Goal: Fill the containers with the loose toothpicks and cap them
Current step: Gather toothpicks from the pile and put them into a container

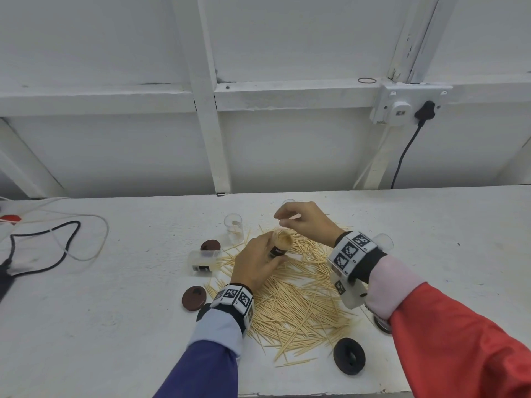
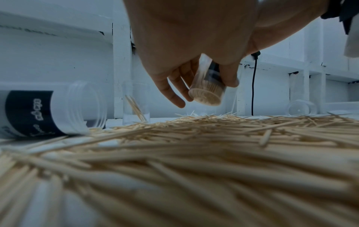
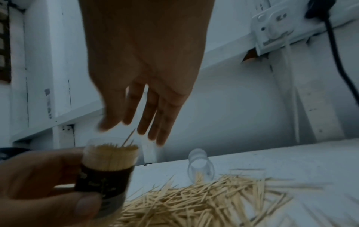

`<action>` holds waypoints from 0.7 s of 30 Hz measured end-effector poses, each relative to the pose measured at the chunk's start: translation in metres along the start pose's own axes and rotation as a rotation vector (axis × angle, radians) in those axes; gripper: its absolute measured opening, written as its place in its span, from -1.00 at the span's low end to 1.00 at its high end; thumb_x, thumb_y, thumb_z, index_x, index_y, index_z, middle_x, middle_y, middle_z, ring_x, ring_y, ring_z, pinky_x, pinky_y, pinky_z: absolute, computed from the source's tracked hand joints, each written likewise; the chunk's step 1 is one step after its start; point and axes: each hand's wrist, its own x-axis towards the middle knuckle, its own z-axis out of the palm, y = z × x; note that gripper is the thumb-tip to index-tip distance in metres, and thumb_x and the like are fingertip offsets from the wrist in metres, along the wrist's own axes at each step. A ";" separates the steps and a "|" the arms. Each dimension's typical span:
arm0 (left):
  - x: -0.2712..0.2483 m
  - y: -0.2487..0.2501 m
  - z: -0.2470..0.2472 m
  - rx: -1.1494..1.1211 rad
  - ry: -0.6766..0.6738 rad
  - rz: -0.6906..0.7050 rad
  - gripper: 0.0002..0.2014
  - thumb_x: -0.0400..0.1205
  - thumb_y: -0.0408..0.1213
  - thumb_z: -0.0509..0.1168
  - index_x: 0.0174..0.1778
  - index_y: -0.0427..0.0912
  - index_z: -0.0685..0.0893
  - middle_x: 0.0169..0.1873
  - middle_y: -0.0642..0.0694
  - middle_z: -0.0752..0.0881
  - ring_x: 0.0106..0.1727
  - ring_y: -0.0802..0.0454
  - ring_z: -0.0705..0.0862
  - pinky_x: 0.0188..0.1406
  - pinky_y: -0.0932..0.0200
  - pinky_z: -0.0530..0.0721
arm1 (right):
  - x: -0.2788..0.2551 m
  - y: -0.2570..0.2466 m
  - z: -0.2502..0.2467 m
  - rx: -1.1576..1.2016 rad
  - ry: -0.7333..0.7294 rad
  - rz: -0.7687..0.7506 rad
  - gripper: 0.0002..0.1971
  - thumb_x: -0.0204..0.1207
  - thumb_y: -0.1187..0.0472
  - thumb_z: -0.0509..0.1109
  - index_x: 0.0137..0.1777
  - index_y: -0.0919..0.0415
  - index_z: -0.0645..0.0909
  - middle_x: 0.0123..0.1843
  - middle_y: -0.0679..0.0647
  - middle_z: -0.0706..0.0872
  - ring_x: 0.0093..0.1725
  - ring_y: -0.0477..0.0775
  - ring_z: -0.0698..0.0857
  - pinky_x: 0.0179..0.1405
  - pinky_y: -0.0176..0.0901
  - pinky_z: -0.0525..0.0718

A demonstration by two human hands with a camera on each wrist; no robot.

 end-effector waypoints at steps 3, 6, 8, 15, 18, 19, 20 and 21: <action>0.001 -0.001 0.000 0.012 0.028 -0.024 -0.50 0.53 0.12 0.42 0.36 0.07 0.54 0.15 0.10 0.69 0.17 0.11 0.61 0.06 -0.01 0.65 | -0.003 0.001 -0.008 -0.079 -0.179 0.034 -0.65 0.44 0.25 0.58 0.22 0.11 0.68 0.16 -0.04 0.71 0.09 -0.10 0.68 0.03 -0.22 0.72; 0.002 -0.001 0.002 0.024 0.005 -0.008 -0.49 0.54 0.10 0.42 0.38 0.06 0.53 0.18 0.10 0.69 0.19 0.10 0.61 0.08 0.00 0.65 | -0.006 0.004 -0.009 -0.135 -0.154 0.028 -0.71 0.42 0.40 0.56 0.12 0.19 0.73 0.06 0.03 0.75 -0.07 -0.07 0.73 -0.08 -0.21 0.74; 0.002 -0.002 0.002 0.023 -0.019 0.002 -0.47 0.54 0.10 0.42 0.40 0.03 0.53 0.20 0.08 0.68 0.21 0.09 0.61 0.11 0.00 0.65 | -0.006 0.003 -0.007 -0.112 -0.060 0.026 -0.81 0.42 0.43 0.55 0.00 0.23 0.76 -0.07 0.06 0.77 -0.15 -0.07 0.73 -0.15 -0.24 0.72; 0.001 0.005 0.000 -0.027 -0.061 0.025 -0.49 0.53 0.03 0.46 0.38 0.01 0.56 0.19 0.08 0.68 0.19 0.10 0.61 0.12 0.07 0.61 | -0.005 -0.005 -0.001 -0.179 0.027 -0.040 -0.93 0.39 0.34 0.60 -0.15 0.22 0.78 -0.20 0.04 0.78 -0.21 -0.04 0.74 -0.11 -0.10 0.76; 0.000 0.004 0.000 -0.019 -0.052 0.022 -0.46 0.53 0.08 0.44 0.40 0.03 0.54 0.18 0.11 0.68 0.18 0.13 0.61 0.09 0.11 0.61 | -0.006 -0.004 0.003 -0.025 0.075 -0.048 -0.93 0.42 0.23 0.59 -0.12 0.18 0.80 -0.20 -0.03 0.81 -0.16 -0.10 0.75 -0.07 -0.23 0.72; -0.001 0.004 0.000 -0.008 -0.039 0.018 -0.46 0.53 0.09 0.44 0.40 0.04 0.54 0.18 0.12 0.68 0.17 0.13 0.61 0.08 0.11 0.61 | -0.007 -0.004 0.003 0.041 0.108 -0.034 -0.92 0.45 0.19 0.57 -0.11 0.17 0.80 -0.19 -0.05 0.82 -0.14 -0.12 0.75 -0.09 -0.29 0.70; -0.001 0.003 -0.001 -0.001 -0.017 0.011 -0.47 0.53 0.09 0.44 0.40 0.04 0.54 0.19 0.11 0.68 0.18 0.13 0.61 0.08 0.10 0.61 | -0.008 -0.004 0.004 0.082 0.147 -0.019 -0.91 0.49 0.17 0.54 -0.08 0.17 0.81 -0.17 -0.06 0.82 -0.13 -0.13 0.75 -0.10 -0.32 0.68; 0.000 0.004 -0.001 0.002 0.011 0.003 -0.48 0.54 0.06 0.44 0.40 0.04 0.54 0.20 0.10 0.68 0.20 0.12 0.60 0.09 0.08 0.61 | -0.008 -0.003 0.004 0.095 0.181 0.000 -0.90 0.53 0.16 0.50 -0.05 0.16 0.80 -0.16 -0.06 0.82 -0.14 -0.14 0.74 -0.11 -0.32 0.67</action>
